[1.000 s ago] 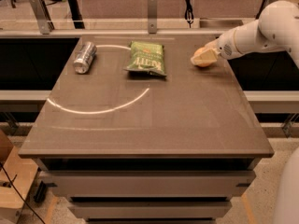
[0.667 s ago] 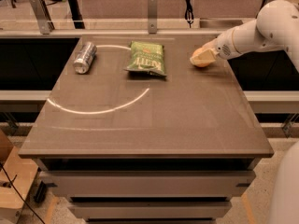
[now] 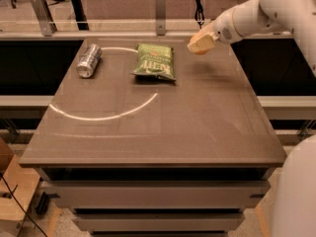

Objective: Move orange near redbull can

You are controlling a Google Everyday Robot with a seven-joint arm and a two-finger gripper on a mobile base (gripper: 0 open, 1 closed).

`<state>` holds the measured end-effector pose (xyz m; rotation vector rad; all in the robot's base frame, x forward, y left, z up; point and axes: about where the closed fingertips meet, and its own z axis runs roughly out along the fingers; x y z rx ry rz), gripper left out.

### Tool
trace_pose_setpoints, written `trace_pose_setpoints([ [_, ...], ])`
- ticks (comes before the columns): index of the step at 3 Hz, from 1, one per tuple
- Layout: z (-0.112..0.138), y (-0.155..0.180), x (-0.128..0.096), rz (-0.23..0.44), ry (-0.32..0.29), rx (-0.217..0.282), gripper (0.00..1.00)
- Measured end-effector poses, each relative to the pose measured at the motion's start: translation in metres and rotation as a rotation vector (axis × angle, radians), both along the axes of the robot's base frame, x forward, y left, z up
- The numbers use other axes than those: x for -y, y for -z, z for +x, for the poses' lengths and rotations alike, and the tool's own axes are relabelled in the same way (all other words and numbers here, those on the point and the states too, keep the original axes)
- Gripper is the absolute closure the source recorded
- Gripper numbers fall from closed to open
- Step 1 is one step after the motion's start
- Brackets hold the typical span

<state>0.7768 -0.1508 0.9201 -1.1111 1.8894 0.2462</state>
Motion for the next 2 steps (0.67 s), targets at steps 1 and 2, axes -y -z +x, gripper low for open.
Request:
trace_pose_setpoints([
  [1,0.001,-0.05,-0.04,0.008,-0.079,0.08,1.0],
  [2,-0.01,-0.1,-0.091,0.064,-0.212,0.143,1.0],
])
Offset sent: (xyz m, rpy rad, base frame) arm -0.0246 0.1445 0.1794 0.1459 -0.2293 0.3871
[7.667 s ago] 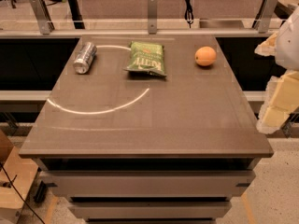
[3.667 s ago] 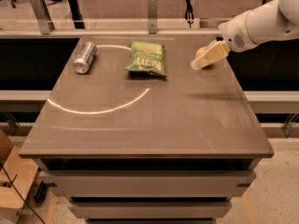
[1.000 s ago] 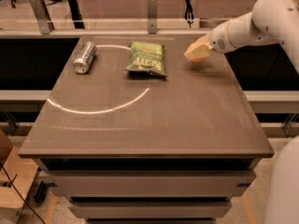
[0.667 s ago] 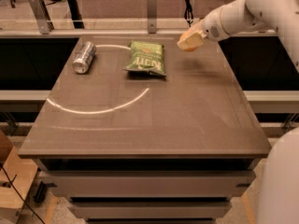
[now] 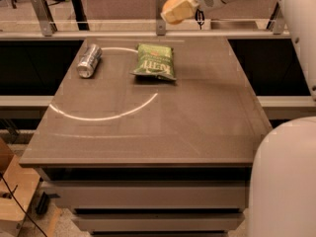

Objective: Move orange near redbull can

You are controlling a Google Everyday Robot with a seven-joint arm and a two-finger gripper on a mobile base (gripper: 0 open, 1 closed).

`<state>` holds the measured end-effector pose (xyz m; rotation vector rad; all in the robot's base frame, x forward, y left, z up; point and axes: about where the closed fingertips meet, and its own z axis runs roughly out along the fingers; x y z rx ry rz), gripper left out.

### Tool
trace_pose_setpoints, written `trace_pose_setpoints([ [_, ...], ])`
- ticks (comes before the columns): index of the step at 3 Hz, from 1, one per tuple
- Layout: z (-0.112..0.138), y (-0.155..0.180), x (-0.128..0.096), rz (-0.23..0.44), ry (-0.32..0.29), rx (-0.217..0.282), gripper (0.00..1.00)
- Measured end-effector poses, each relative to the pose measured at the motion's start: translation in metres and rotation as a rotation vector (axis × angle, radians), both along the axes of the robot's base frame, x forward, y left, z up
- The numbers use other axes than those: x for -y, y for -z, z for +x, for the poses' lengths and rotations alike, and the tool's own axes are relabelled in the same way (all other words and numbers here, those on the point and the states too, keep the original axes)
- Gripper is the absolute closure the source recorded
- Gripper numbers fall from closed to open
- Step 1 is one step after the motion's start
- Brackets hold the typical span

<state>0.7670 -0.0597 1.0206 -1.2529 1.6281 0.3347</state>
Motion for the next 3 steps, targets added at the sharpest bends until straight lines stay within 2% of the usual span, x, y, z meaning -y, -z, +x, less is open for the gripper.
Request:
trace_pose_setpoints([
  [1,0.001,-0.006,0.0,0.005,-0.001,0.008,1.0],
  [2,0.004,0.008,-0.028,0.037,-0.042,-0.019,1.0],
  [3,0.006,0.022,-0.07,0.102,-0.085,-0.022,1.0],
])
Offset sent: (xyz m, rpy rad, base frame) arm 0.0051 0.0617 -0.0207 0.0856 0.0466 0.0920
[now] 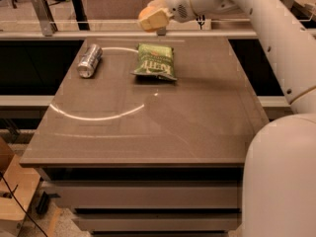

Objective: Move orange near redbull can

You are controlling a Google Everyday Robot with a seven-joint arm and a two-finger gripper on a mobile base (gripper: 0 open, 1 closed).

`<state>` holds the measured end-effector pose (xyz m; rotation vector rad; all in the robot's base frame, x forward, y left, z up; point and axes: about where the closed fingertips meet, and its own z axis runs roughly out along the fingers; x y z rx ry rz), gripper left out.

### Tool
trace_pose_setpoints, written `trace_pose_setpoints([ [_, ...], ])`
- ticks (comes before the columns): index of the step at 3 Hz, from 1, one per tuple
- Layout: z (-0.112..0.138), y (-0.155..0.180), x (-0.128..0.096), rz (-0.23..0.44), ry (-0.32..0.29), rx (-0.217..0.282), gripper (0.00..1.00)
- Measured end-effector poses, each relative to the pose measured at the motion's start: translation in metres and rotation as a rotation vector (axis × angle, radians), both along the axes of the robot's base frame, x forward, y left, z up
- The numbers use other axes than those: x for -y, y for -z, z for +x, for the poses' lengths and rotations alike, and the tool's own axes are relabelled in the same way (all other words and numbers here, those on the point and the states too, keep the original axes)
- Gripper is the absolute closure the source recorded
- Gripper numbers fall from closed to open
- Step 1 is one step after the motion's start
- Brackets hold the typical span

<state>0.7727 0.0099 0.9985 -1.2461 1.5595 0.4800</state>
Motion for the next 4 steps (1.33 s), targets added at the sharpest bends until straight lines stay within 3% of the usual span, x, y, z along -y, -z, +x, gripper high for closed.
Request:
trace_pose_setpoints([
  [1,0.0,0.028,-0.049,0.065,-0.027,-0.007,1.0],
  [2,-0.003,0.069,-0.078,0.107,-0.024,-0.06,1.0],
  [3,-0.011,0.108,-0.103,0.158,-0.032,-0.152,1.0],
  [4,-0.02,0.127,-0.129,0.19,-0.068,-0.203,0.82],
])
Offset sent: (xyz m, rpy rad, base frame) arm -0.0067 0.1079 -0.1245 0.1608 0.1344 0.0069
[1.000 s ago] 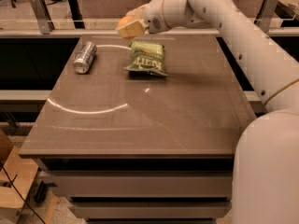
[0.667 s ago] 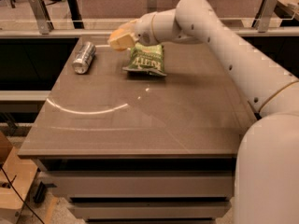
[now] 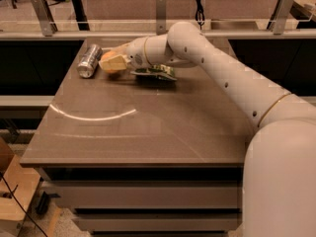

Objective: Move orange near redbull can

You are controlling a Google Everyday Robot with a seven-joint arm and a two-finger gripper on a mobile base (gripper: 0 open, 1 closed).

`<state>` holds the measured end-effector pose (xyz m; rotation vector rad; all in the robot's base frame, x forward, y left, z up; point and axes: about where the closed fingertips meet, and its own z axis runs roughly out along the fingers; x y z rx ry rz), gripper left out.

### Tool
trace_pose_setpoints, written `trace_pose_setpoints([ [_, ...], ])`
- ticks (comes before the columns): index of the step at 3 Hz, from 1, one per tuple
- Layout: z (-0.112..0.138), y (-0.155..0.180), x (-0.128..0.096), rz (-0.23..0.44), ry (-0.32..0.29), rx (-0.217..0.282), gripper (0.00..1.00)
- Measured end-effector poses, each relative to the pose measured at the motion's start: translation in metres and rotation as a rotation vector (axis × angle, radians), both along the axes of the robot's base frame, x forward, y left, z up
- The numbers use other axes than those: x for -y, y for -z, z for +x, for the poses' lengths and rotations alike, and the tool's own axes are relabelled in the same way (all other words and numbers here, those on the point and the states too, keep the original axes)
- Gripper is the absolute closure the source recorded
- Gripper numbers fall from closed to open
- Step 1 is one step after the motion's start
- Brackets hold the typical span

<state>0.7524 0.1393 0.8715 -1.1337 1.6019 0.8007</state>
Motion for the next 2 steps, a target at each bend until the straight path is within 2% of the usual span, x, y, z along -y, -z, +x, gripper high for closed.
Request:
trace_pose_setpoints([
  [1,-0.002,0.01,-0.009,-0.016,-0.005,-0.009,0.59],
  [2,-0.001,0.009,0.005,-0.021,0.055,-0.011,0.36],
])
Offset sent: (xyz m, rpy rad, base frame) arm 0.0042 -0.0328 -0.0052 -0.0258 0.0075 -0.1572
